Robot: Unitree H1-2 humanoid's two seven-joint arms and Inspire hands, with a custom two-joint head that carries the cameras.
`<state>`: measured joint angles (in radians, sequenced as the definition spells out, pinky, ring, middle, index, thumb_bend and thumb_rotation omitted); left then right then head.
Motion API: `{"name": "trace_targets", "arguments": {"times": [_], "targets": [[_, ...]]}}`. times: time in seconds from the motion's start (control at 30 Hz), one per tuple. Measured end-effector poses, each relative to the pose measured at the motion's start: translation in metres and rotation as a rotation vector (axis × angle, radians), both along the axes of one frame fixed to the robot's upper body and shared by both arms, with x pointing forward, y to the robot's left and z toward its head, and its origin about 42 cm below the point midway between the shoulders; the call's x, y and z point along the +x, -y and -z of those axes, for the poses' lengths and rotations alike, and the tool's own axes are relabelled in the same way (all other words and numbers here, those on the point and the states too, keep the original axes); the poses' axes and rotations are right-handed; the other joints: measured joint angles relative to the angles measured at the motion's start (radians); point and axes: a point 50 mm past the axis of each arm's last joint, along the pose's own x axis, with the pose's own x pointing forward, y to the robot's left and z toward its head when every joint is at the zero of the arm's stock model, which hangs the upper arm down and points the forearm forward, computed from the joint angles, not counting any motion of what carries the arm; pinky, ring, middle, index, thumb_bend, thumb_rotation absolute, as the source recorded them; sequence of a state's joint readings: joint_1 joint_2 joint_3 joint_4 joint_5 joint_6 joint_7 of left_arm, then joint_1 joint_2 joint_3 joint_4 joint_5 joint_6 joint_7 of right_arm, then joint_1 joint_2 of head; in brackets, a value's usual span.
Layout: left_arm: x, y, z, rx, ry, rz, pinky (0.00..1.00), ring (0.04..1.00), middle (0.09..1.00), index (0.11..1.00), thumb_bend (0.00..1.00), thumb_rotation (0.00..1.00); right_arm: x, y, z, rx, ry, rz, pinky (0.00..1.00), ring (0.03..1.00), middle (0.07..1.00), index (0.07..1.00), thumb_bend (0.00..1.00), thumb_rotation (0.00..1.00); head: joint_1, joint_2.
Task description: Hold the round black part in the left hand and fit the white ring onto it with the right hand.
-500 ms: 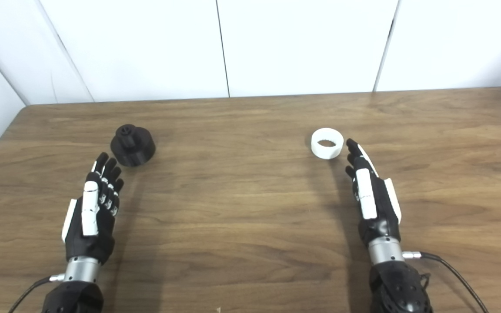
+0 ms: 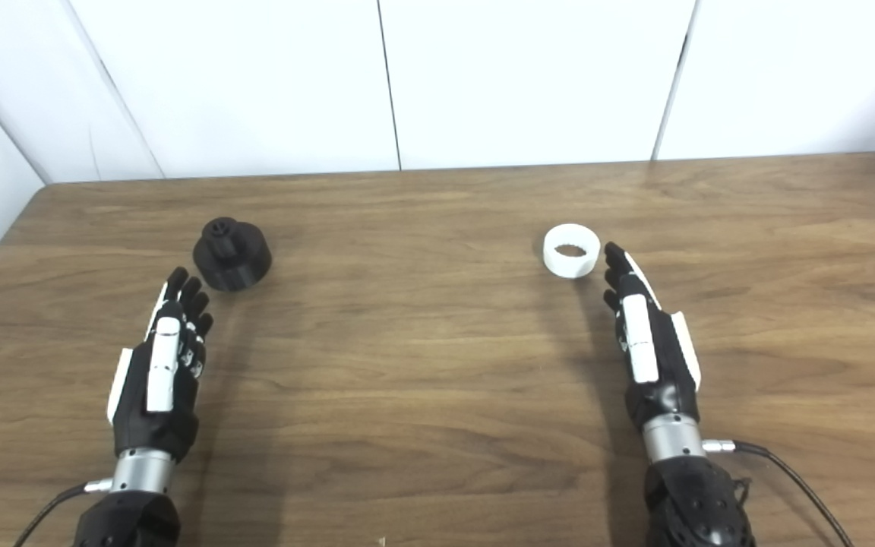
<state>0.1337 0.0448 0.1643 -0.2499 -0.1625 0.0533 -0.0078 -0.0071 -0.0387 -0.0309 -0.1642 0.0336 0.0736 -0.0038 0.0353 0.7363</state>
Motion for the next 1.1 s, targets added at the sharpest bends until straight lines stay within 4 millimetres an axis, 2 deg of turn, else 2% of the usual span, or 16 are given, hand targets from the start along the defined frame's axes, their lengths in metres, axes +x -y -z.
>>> {"name": "trace_targets", "arguments": {"times": [0.07, 0.1, 0.17, 0.27, 0.4, 0.47, 0.57, 0.67, 0.87, 0.97, 1.1], "targets": [[0.000, 0.000, 0.000, 0.016, -0.003, -0.002, 1.00, 1.000, 1.000, 0.998, 0.52, 0.75, 0.000, 0.000, 0.000, -0.001, 0.000, 0.000, 0.96, 0.966, 0.962, 0.921, 0.59, 1.00, 0.003, 0.000], [0.000, -0.001, 0.000, 0.022, -0.004, -0.003, 1.00, 1.000, 1.000, 0.998, 0.55, 0.74, 0.000, 0.000, 0.000, -0.001, 0.000, 0.000, 0.96, 0.967, 0.965, 0.923, 0.59, 1.00, 0.005, -0.002], [0.000, -0.003, 0.000, 0.050, -0.032, 0.000, 1.00, 1.000, 1.000, 1.000, 0.66, 0.65, 0.000, 0.000, 0.000, -0.004, 0.000, 0.000, 0.95, 0.964, 0.961, 0.921, 0.59, 1.00, 0.008, -0.003], [-0.001, -0.010, -0.006, 0.091, -0.071, 0.024, 1.00, 1.000, 1.000, 1.000, 0.71, 0.61, 0.001, 0.001, -0.001, -0.005, 0.003, 0.000, 0.96, 0.968, 0.964, 0.926, 0.60, 1.00, 0.011, -0.003], [-0.002, -0.024, -0.015, 0.254, -0.074, 0.057, 0.96, 1.000, 1.000, 1.000, 0.77, 0.64, 0.003, 0.000, -0.002, -0.002, 0.007, -0.003, 0.97, 0.971, 0.963, 0.925, 0.60, 1.00, 0.017, -0.006], [-0.001, -0.033, -0.022, 0.359, -0.076, 0.061, 0.97, 1.000, 1.000, 0.999, 0.81, 0.53, 0.003, 0.000, -0.002, -0.003, 0.006, -0.003, 0.96, 0.970, 0.960, 0.921, 0.61, 1.00, 0.025, -0.006], [0.003, -0.039, -0.030, 0.379, -0.088, 0.050, 0.94, 1.000, 1.000, 0.986, 0.90, 0.48, 0.003, 0.000, -0.001, -0.003, 0.002, -0.003, 0.96, 0.970, 0.962, 0.919, 0.60, 1.00, 0.038, -0.009], [0.012, -0.042, -0.040, 0.432, -0.105, 0.051, 0.98, 1.000, 1.000, 0.986, 0.93, 0.47, 0.004, -0.001, 0.002, 0.001, -0.006, -0.004, 0.96, 0.970, 0.962, 0.917, 0.61, 1.00, 0.045, -0.012], [0.044, -0.064, -0.071, 0.712, -0.121, 0.041, 0.99, 1.000, 1.000, 0.943, 0.91, 0.50, 0.007, -0.003, 0.006, 0.011, -0.012, -0.005, 0.95, 0.980, 0.966, 0.916, 0.64, 1.00, 0.037, -0.026], [0.057, -0.068, -0.065, 0.843, -0.165, 0.022, 0.96, 1.000, 1.000, 0.926, 0.91, 0.51, 0.011, -0.003, 0.005, 0.028, -0.007, -0.007, 0.95, 0.980, 0.965, 0.920, 0.64, 1.00, 0.038, -0.029], [0.066, -0.072, -0.048, 0.961, -0.206, 0.017, 0.97, 1.000, 1.000, 0.867, 0.95, 0.46, 0.014, -0.003, 0.005, 0.026, 0.001, -0.008, 0.92, 0.956, 0.956, 0.917, 0.64, 1.00, 0.043, -0.043]]}}
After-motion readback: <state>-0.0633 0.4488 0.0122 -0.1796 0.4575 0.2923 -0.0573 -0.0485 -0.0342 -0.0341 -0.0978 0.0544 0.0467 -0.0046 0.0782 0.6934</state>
